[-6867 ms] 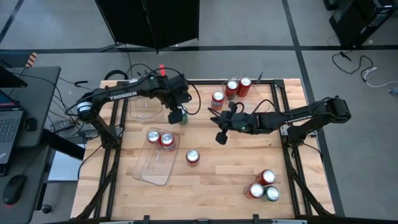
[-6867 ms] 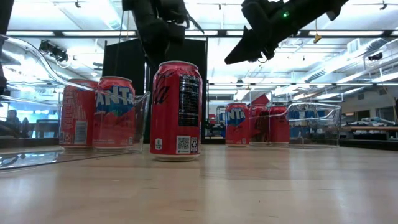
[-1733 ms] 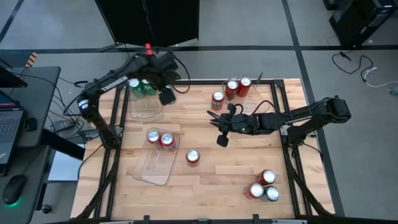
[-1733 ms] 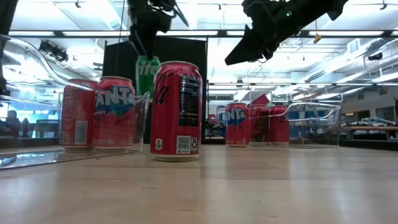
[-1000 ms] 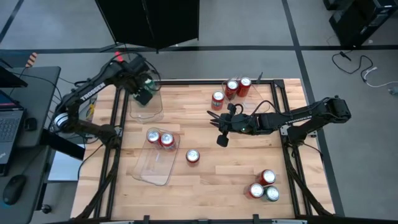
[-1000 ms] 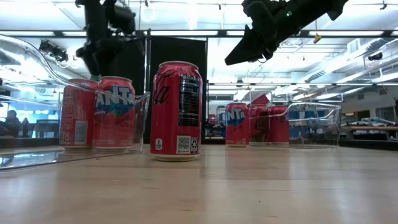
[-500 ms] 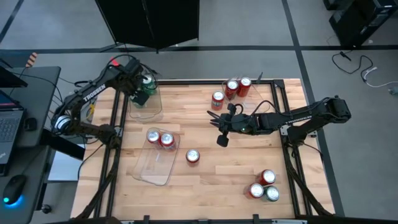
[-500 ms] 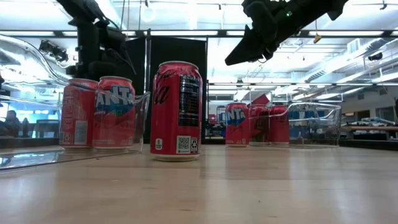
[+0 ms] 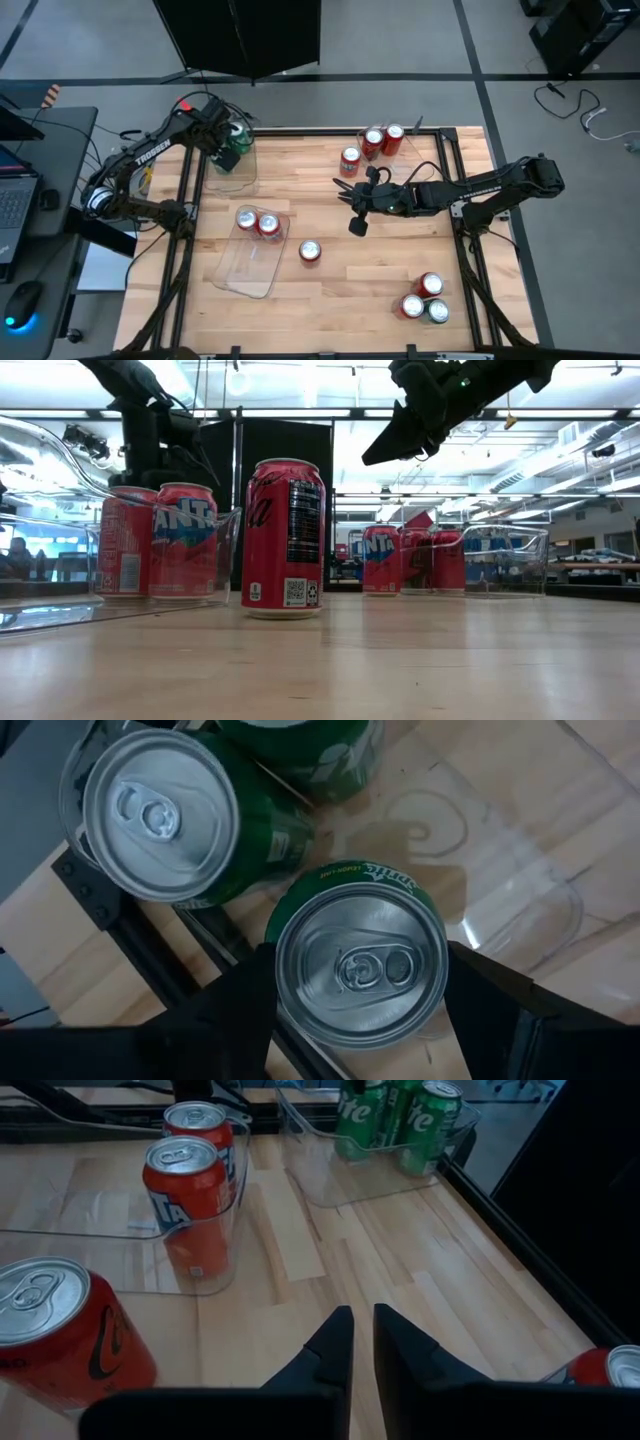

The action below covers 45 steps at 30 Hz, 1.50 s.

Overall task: Sort soda cans
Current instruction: Put the top green soda can into the top left transparent bin, then put the left red and black soda can into the top right transparent bin

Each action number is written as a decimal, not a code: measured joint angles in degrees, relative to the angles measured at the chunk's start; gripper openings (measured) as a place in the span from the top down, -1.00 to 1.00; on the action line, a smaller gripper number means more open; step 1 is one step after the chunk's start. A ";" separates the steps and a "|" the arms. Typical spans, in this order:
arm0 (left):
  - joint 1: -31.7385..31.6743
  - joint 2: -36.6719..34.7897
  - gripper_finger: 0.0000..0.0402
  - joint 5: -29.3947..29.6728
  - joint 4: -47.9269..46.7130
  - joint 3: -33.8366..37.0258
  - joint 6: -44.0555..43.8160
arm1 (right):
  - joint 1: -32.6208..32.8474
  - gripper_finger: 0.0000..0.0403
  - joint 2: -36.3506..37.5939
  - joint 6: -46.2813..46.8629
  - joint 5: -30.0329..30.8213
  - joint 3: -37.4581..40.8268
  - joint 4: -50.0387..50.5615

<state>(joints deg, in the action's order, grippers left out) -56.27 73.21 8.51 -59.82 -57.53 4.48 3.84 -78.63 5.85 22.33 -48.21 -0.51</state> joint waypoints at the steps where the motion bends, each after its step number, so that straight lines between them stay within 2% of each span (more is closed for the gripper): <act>1: 0.02 0.02 -0.21 0.23 0.12 0.01 0.11 | 0.07 0.85 0.00 0.00 0.00 0.00 0.00; 9: 0.02 0.22 -0.42 1.74 -0.53 -0.68 1.07 | 0.13 0.84 0.00 0.00 -0.02 0.00 0.00; 12: 0.00 0.39 -0.51 4.11 -2.21 -2.20 1.14 | 0.15 0.84 0.00 0.00 -0.02 0.00 0.00; 18: 0.02 0.35 -0.62 4.18 -3.62 -3.83 1.13 | 0.15 0.83 0.00 0.00 -0.02 0.00 -0.02; 26: 0.02 0.32 -0.63 5.19 -3.89 -4.68 2.65 | 0.15 0.84 0.00 -0.01 -0.02 0.00 -0.05; 36: 4.00 0.25 -0.63 4.92 -4.45 -15.07 2.54 | 0.13 0.82 0.00 -2.37 -0.02 -0.02 -2.45; 39: 6.86 -1.14 -0.63 3.64 -1.46 -15.88 2.48 | 0.13 0.81 0.00 -1.30 -0.02 -0.02 -2.45; 45: 12.99 -5.42 -0.56 -3.07 10.15 -12.74 2.49 | 0.13 0.71 0.00 -0.52 -1.07 -0.02 -2.78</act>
<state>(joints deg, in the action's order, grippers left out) -43.28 67.79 5.43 -49.67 -70.26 6.97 3.97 -78.63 5.32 21.26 -48.23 -3.30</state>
